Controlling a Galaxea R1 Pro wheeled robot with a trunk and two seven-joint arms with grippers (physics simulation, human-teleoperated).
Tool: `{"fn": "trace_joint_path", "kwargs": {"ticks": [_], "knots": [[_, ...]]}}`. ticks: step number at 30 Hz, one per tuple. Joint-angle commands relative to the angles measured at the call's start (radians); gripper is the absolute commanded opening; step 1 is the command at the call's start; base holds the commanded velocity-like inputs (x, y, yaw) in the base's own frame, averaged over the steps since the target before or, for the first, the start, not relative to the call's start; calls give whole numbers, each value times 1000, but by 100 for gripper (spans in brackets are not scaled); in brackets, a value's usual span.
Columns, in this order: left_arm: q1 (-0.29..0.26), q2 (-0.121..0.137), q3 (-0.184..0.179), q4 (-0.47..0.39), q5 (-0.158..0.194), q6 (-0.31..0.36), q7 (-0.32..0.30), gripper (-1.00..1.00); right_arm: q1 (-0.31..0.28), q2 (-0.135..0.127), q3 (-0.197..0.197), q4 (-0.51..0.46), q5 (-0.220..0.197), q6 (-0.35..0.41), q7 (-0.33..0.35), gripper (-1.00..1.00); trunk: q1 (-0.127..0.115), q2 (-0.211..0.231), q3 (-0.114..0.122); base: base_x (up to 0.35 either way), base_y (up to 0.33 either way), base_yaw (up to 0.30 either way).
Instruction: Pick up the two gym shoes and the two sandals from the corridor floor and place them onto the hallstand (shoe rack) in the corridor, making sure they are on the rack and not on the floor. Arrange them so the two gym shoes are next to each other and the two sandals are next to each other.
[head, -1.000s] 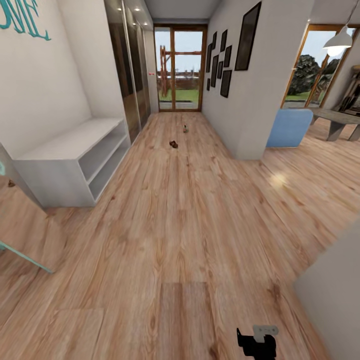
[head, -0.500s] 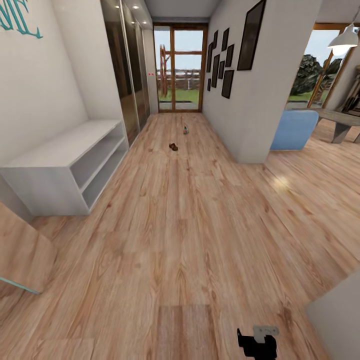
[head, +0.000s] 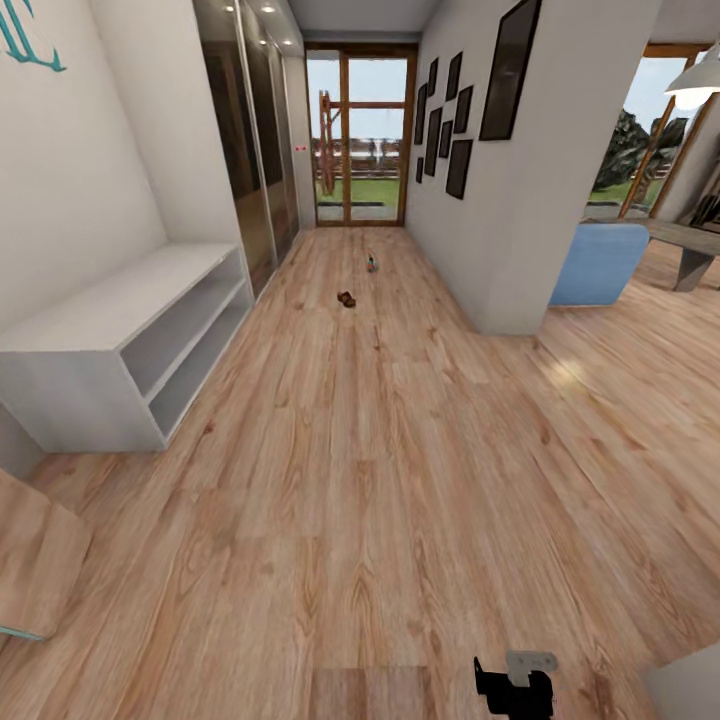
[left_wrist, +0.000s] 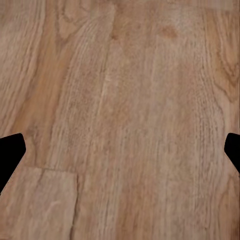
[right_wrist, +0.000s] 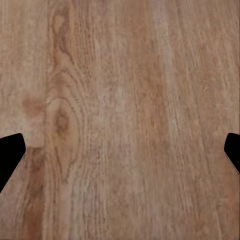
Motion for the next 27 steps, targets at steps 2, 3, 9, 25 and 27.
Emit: {"fn": "trace_joint_path", "kwargs": {"ticks": [2,3,9,25,27], "knots": [[-1,0,2,1,10,0,-10,100,-1,0,-8,1,11,-3,-2,100,0,0,-1,340,0,-14],[-1,0,2,1,10,0,-9,100,0,0,-8,1,11,-3,-2,100,0,0,-1,340,0,-48],[-1,0,2,1,10,0,-9,100,-1,0,-8,1,11,-3,-3,100,0,0,-1,340,0,-166],[-1,0,2,1,10,0,-10,100,-1,1,-8,2,11,-3,-3,100,0,0,-1,340,0,-81],[-1,0,2,1,10,0,-10,100,-1,1,-8,2,11,-3,-2,100,0,0,-1,340,0,-2]]}}
